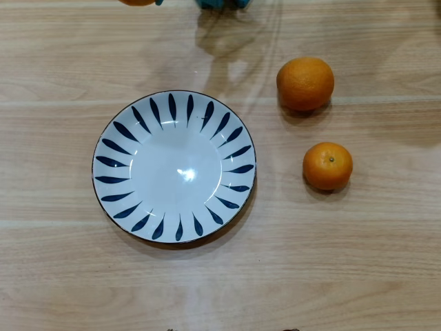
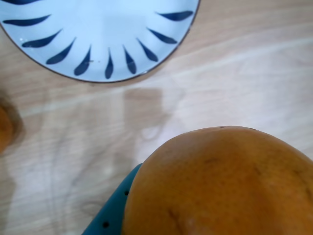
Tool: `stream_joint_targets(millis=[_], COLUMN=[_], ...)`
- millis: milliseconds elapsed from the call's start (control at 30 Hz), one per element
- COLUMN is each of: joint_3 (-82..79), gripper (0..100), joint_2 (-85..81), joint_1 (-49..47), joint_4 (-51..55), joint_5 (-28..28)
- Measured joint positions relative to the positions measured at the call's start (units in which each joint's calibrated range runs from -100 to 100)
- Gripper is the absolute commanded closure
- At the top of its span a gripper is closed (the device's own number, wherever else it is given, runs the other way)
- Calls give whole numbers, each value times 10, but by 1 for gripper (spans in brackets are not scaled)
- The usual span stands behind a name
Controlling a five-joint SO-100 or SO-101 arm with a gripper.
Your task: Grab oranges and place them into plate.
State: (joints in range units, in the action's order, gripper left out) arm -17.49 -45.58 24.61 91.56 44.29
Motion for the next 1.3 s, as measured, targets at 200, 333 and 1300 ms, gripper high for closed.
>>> stream_joint_targets(millis=[200,333,1300], joint_3=[23,60,557], gripper=[78,78,74], joint_2=[-18,16,743], joint_1=[-75,-119,-187], joint_4=[0,-18,-126], joint_5=[33,54,70])
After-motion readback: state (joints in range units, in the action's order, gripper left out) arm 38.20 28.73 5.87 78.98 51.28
